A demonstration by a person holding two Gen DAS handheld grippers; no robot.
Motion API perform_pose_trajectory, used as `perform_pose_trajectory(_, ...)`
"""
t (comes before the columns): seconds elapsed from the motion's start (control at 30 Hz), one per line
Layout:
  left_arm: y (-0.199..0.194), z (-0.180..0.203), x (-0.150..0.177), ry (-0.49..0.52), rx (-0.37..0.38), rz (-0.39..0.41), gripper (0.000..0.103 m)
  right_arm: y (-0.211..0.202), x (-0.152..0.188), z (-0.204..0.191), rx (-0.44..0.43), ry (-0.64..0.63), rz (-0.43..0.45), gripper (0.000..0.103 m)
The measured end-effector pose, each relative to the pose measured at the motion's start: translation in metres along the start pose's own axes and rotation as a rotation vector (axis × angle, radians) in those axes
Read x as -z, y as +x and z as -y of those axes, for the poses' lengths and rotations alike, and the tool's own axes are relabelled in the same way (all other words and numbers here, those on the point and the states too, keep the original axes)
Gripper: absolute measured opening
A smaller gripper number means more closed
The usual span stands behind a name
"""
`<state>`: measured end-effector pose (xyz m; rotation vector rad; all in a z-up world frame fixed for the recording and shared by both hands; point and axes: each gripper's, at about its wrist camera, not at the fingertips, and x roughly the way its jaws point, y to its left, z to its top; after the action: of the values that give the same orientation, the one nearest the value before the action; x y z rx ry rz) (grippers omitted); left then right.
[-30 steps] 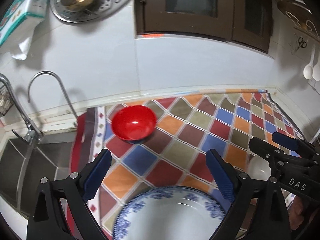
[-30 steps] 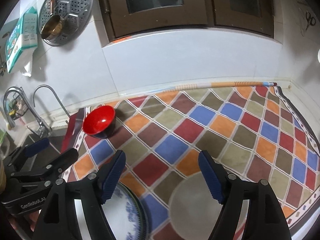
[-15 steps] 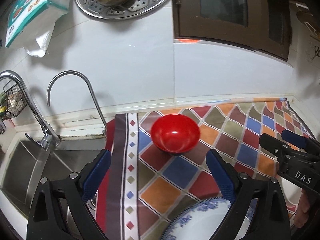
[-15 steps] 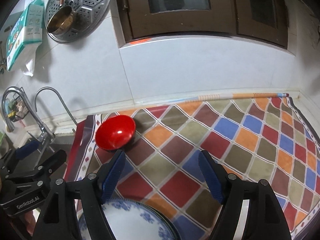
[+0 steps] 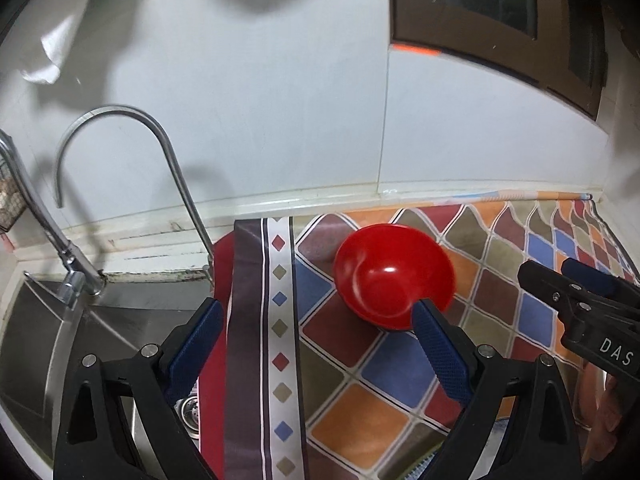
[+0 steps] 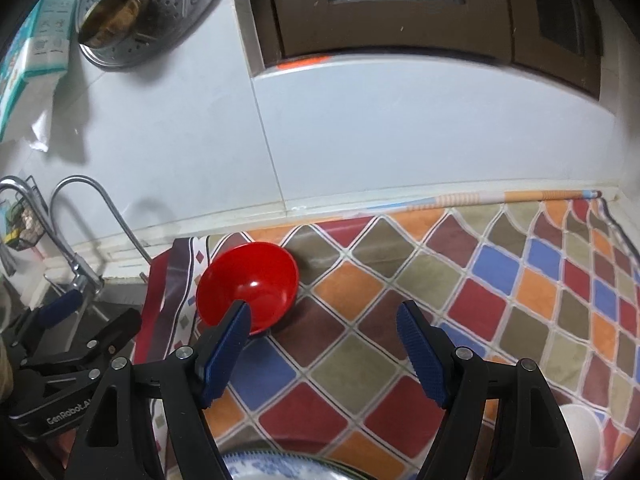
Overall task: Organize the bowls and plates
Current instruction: 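Close both tools on the rim of the red bowl and lift it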
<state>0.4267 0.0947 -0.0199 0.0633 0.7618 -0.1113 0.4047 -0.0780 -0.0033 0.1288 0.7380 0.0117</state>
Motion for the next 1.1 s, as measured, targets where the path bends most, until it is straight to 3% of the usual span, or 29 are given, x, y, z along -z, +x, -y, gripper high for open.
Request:
perform_pose_trajectory(0.37, 0.071, -0.017, -0.006, -0.029, 0.030, -0.102, 0.080, 0.070, -0.001, -0.012, 0.003, 0.063, -0.106, 0.072)
perform_pose_trajectory(0.73, 0.114, -0.012, -0.009, -0.033, 0.099, -0.181, 0.059, 0.118, 0.003, -0.015, -0.008, 0.104, -0.203, 0.048)
perform_pose_trajectory(1.1, 0.135, -0.002, -0.014, -0.039, 0.172, -0.235, 0.024, 0.139, 0.003, -0.016, -0.049, 0.123, -0.247, 0.026)
